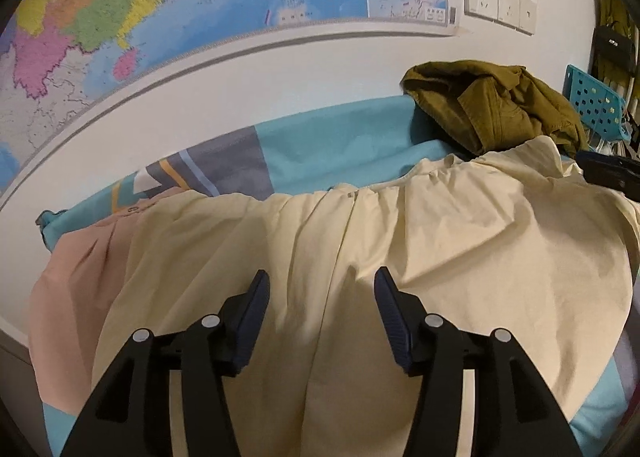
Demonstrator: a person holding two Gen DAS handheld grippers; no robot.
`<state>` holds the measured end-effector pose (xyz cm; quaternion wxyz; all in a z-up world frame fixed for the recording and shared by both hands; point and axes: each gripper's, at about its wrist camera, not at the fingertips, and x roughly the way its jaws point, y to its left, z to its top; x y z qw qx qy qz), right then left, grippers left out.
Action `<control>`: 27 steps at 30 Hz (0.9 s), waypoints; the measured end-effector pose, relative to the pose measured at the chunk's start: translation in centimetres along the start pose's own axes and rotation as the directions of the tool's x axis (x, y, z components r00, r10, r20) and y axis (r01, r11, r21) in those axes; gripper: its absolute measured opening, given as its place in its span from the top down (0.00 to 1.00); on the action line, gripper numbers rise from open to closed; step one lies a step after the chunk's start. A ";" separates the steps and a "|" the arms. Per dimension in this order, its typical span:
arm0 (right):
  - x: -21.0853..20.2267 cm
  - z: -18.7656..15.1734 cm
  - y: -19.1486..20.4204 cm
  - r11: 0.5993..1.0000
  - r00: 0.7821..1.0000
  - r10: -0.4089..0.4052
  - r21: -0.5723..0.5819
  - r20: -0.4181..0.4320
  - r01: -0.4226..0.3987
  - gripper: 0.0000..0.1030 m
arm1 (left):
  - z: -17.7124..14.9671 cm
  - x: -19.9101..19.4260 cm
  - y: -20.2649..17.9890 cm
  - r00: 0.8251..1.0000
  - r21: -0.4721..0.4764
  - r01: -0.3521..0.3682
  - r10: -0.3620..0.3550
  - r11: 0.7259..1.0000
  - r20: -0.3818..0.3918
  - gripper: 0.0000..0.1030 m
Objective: Fold large clothes
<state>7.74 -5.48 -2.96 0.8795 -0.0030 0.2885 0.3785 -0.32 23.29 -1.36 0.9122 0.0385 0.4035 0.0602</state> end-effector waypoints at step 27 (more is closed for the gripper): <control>0.3 -5.8 3.2 0.994 0.994 0.092 -0.049 -0.054 -0.094 0.37 | -7.5 -4.8 0.6 0.996 -0.055 0.085 -0.084 0.995 0.031 0.29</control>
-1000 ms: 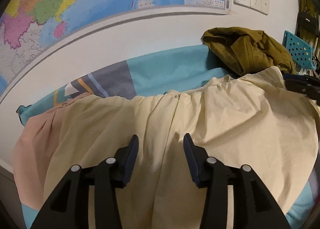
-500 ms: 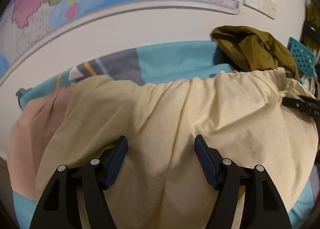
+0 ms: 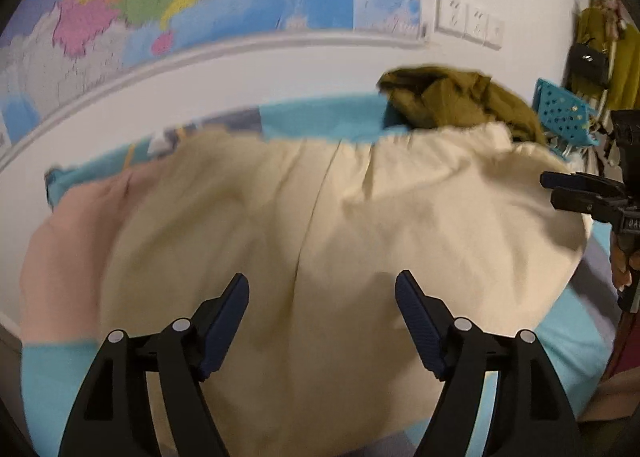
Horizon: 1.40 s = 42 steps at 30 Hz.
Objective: Fold large clothes
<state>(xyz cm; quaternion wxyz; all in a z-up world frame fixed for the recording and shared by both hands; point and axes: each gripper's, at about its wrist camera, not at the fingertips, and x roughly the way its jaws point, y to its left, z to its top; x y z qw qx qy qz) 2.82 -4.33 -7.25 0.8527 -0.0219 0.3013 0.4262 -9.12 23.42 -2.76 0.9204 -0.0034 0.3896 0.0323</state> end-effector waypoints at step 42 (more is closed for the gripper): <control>2.2 -2.6 9.2 0.977 0.985 0.139 -0.151 -0.106 -0.154 0.36 | -4.6 -2.3 4.4 1.000 -0.205 -0.015 0.013 0.979 -0.011 0.31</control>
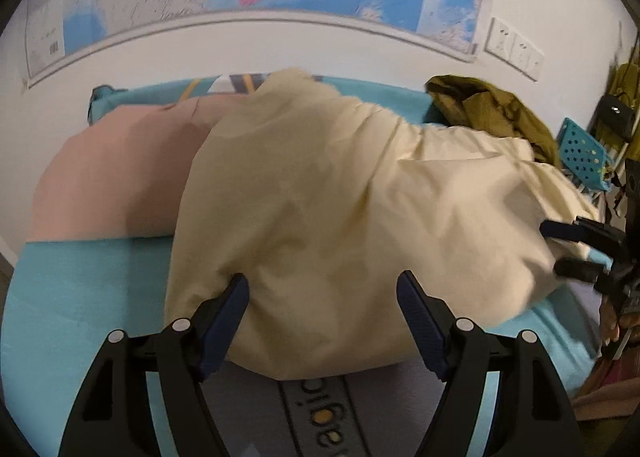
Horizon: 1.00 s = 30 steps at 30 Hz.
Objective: Fold large clothes
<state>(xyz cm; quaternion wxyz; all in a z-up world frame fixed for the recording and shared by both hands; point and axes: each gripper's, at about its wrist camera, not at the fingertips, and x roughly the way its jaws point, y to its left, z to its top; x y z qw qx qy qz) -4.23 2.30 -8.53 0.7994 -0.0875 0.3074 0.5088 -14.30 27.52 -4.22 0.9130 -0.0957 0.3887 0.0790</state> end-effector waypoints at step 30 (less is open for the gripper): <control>8.9 2.3 11.3 0.886 0.994 -0.088 -0.462 -0.060 0.050 0.71 | -5.5 -4.2 3.9 0.989 -0.207 0.143 -0.145 0.968 0.006 0.27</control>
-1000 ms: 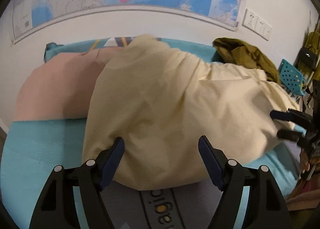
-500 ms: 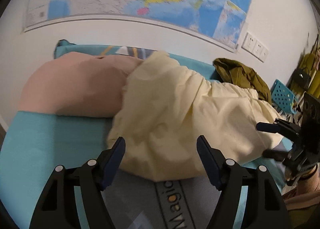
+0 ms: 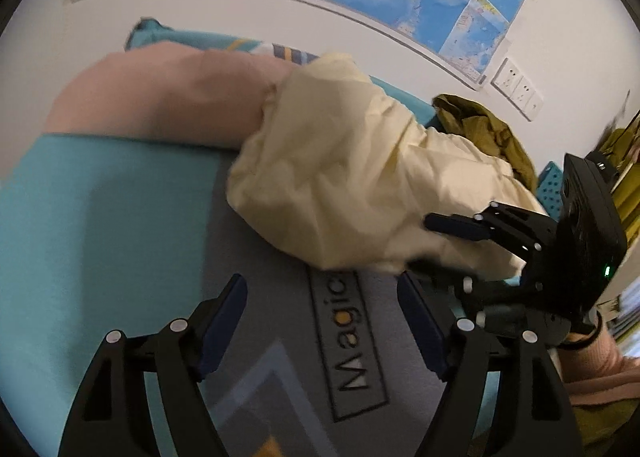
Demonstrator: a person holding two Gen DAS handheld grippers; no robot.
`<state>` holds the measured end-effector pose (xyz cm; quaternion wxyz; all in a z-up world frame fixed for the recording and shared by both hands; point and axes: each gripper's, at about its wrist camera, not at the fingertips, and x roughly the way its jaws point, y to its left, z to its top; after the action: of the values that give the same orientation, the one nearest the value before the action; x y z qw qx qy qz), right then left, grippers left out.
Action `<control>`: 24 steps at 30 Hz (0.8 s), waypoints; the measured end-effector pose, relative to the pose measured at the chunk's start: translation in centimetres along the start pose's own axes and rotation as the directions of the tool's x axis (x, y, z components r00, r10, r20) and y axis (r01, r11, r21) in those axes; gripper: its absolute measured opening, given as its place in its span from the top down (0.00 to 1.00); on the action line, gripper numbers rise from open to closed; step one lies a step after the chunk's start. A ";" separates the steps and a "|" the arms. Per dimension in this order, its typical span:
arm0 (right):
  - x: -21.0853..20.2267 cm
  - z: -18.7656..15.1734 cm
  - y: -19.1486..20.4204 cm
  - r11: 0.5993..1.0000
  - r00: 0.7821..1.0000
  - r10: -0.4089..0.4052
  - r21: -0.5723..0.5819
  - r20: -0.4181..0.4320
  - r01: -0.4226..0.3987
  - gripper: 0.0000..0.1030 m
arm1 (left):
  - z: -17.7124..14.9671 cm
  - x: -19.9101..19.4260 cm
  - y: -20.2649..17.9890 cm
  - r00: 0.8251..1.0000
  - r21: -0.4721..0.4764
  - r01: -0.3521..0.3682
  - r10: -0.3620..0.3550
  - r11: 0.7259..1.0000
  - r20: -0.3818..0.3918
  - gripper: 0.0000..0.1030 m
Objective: Fold large clothes
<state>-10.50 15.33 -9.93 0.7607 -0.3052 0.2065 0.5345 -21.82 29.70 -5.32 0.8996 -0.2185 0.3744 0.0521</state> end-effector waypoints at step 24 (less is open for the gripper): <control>-13.2 -8.6 -8.8 0.760 0.946 0.228 0.565 0.231 -0.321 0.32 | 4.4 8.0 -2.3 0.971 -0.183 0.226 -0.236 0.957 -0.038 0.14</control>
<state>-6.65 -1.78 -5.58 0.7441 0.0234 0.3490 0.5692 -12.63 29.00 -7.31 0.8650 -0.3412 0.3668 -0.0267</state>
